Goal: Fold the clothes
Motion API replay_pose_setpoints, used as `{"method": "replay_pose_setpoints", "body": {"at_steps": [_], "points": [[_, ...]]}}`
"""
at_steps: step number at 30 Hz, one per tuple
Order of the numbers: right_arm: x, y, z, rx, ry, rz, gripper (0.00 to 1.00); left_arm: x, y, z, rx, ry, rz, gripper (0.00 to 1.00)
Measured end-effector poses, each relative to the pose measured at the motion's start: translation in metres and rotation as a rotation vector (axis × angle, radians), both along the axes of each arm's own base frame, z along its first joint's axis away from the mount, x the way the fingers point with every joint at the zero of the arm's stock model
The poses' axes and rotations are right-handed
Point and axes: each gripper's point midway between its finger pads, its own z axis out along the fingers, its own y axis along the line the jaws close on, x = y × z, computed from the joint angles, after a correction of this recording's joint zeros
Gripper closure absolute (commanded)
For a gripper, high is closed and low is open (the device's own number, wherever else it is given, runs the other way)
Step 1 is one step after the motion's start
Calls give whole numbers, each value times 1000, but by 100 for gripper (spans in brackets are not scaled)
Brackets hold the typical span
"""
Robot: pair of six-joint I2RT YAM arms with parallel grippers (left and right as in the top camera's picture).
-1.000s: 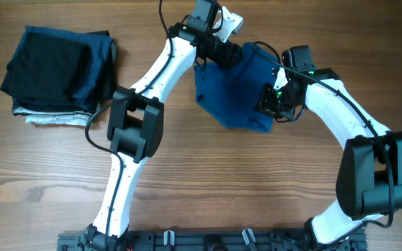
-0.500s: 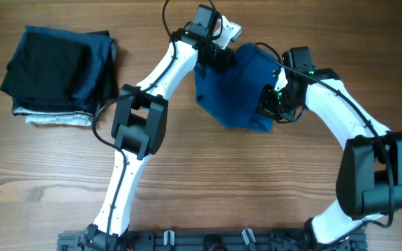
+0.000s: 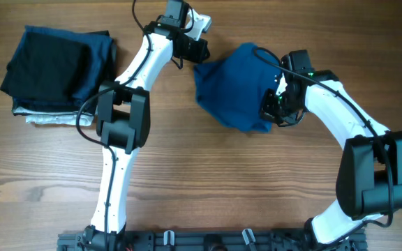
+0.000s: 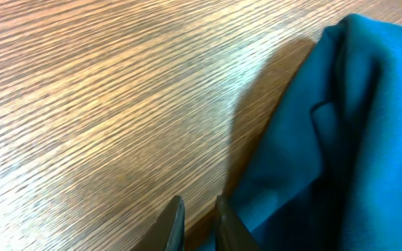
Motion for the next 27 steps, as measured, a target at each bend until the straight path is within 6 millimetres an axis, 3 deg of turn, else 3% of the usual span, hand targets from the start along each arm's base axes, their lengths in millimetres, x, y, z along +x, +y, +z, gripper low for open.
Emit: {"method": "replay_pose_setpoints", "body": {"at_steps": [1, 3, 4, 5, 10, 19, 27], "points": [[-1, -2, -1, -10, 3, -1, 96, 0, 0, 0, 0, 1, 2, 71], [-1, -4, -1, -23, 5, -3, 96, 0, 0, 0, -2, 2, 3, 35], [-1, -5, -1, -28, 4, -4, 96, -1, -1, 2, -11, 5, 0, 25], [-1, -5, -2, -30, 3, -4, 96, -2, -3, 4, -21, 8, -6, 21], [0, -6, -2, -37, -2, -5, 96, -10, -34, 29, -118, -24, -79, 20], [0, -6, -2, -37, -2, -5, 96, -27, -107, 50, -190, -141, -216, 27], [0, -6, -2, -37, -2, -5, 96, -13, -105, 54, -171, -206, -190, 32]]}}
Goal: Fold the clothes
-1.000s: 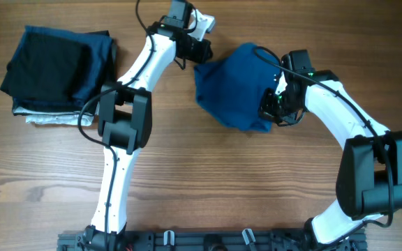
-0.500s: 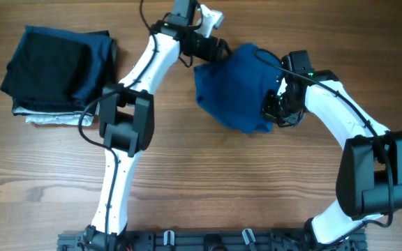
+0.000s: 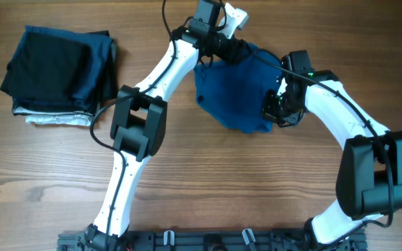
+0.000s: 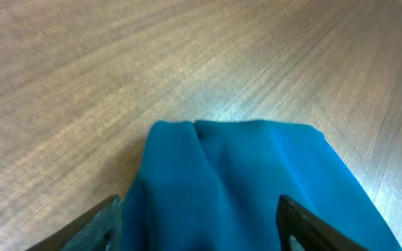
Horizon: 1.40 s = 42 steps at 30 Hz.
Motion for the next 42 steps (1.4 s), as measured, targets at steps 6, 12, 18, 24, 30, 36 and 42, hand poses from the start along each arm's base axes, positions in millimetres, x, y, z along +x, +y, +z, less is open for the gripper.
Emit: {"method": "replay_pose_setpoints", "body": {"at_steps": [6, 12, 18, 24, 30, 36, 42], "points": [[0, 0, 0, 0, 0, 0, 96, 3, 2, -4, 6, -2, 8, 35], [0, 0, 0, 0, 0, 0, 96, 3, 3, -18, 21, 14, 12, 48], [1, 0, 0, 0, -6, 0, 96, 6, 7, -21, 47, 5, 35, 46], [4, 0, 0, -1, -17, -1, 96, 5, 8, -26, 60, 16, 40, 61], [4, 0, 0, -1, -17, -1, 96, 1, 11, -35, 76, 45, 44, 84], [4, 0, 0, -2, -17, -1, 96, 1, 20, -42, 114, 65, 68, 83], [4, -1, 0, -4, -17, -1, 96, 22, 56, -43, 116, 87, 161, 81]]}}
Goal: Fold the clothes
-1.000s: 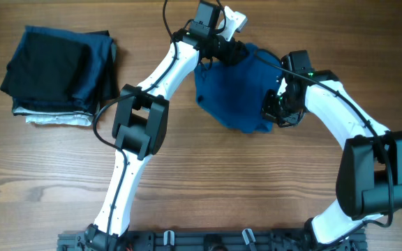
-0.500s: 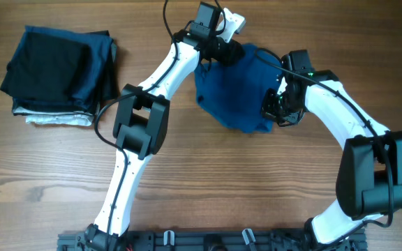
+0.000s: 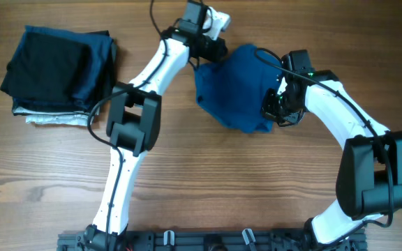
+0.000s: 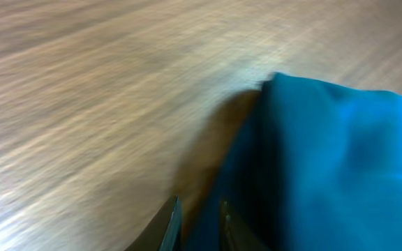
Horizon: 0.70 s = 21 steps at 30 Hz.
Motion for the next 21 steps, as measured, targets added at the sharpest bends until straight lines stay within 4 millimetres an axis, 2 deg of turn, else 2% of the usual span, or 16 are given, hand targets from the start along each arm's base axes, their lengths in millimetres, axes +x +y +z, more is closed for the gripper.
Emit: {"method": "replay_pose_setpoints", "body": {"at_steps": [3, 5, 6, 7, 10, 13, 14, 15, 16, 17, 18, 20, 21], "points": [[0, 0, 0, 0, 0, 0, 96, 8, 16, -1, 2, 7, 39, 81], [0, 0, 0, -1, 1, 0, 96, 8, 19, -2, 7, 18, 49, 81], [0, -1, 0, -7, 1, -1, 92, 7, 19, -3, 8, 22, 48, 81], [0, -4, -1, -21, -1, -3, 78, 6, 18, -3, 8, 27, 49, 81], [3, -15, -3, -85, -11, -23, 65, 6, 20, -3, -12, 64, 95, 80], [3, -22, -2, -129, -19, 17, 34, 8, 35, 2, -39, 117, 154, 80], [3, -24, 1, -133, -14, 19, 34, 8, 40, 7, -46, 127, 165, 80], [7, -26, 9, -137, -21, 31, 41, 8, 44, 12, -50, 132, 172, 80], [17, -28, 20, -135, -53, 27, 54, 9, 49, 20, -56, 133, 182, 79], [34, -31, 39, -123, -114, 21, 74, 8, 52, 28, -61, 135, 186, 80], [47, -33, 58, -107, -177, 15, 85, 6, 53, 38, -65, 136, 187, 81], [68, -36, 88, -72, -297, 1, 96, -6, 51, 44, -58, 173, 180, 82], [77, -35, 100, -53, -351, 0, 96, -15, 49, 42, -47, 208, 173, 82]]}}
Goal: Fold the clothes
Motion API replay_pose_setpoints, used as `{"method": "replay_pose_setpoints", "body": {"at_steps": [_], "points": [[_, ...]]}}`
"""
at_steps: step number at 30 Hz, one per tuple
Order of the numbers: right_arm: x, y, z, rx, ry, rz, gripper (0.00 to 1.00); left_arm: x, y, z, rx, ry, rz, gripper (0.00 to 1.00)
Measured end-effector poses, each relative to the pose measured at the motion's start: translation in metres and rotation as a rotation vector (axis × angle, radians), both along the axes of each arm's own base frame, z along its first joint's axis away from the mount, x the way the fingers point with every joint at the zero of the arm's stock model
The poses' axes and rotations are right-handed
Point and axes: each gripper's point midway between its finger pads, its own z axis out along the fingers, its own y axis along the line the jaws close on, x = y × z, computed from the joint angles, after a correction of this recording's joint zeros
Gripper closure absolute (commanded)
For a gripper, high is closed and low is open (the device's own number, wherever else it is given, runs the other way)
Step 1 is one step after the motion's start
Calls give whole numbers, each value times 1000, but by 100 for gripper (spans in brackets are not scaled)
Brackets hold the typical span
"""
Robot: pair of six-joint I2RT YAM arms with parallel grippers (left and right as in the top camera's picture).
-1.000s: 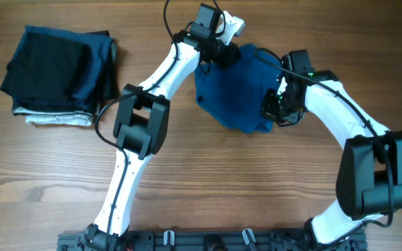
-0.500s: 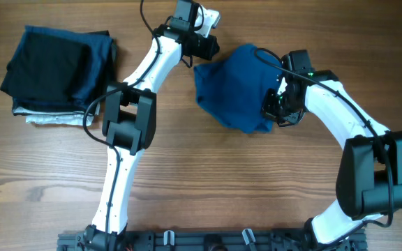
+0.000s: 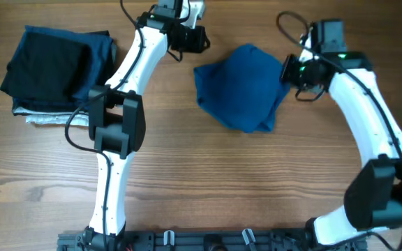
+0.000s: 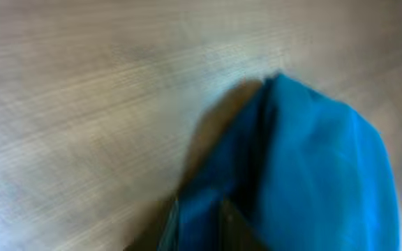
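A folded blue cloth (image 3: 239, 87) lies at the table's middle back; in the left wrist view the blue cloth (image 4: 313, 167) is blurred and fills the right side. My left gripper (image 3: 202, 40) hovers up and left of it, apart from the fabric. Its fingers (image 4: 176, 224) stand close together, and the left gripper (image 4: 201, 224) holds nothing that I can see. My right gripper (image 3: 286, 72) is at the cloth's upper right edge; whether it touches or grips the fabric cannot be told from above.
A stack of folded dark clothes (image 3: 58, 73) over a white one sits at the far left. The wooden table (image 3: 208, 181) stretches bare in front of the cloth. Both arm bases stand at the near edge.
My left gripper has moved from the cloth's top left edge to a spot up and left, apart from it. My right gripper has left the cloth's lower right corner for its upper right edge.
At first my left gripper was shut at the cloth's upper left and my right one rested on its lower right corner. Then the left stood open over the top edge, then shut beside it. Now both grippers are off those spots and the cloth lies flat.
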Motion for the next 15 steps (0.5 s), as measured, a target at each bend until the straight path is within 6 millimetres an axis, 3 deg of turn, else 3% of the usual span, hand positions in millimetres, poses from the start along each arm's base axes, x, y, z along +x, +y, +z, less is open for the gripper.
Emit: {"method": "replay_pose_setpoints", "body": {"at_steps": [3, 5, 8, 10, 11, 13, 15], "points": [[19, 4, 9, 27, -83, 16, 96, -20, -7, -6, 2, 77, -28, 81], [28, 8, 0, 38, -91, 26, 96, -35, -20, -3, -43, 119, -76, 80], [33, 9, -28, 45, -40, 29, 96, -48, -33, 1, -106, 162, -128, 80], [30, 10, -61, 44, 41, 29, 96, -53, -38, 3, -135, 175, -150, 79], [25, 10, -88, 43, 109, 28, 96, -55, -41, 1, -141, 183, -157, 80], [19, 10, -116, 42, 178, 31, 96, -59, -45, -13, -138, 213, -164, 83], [19, 11, -126, 53, 199, 43, 96, -61, -43, -31, -107, 239, -155, 86]]}}
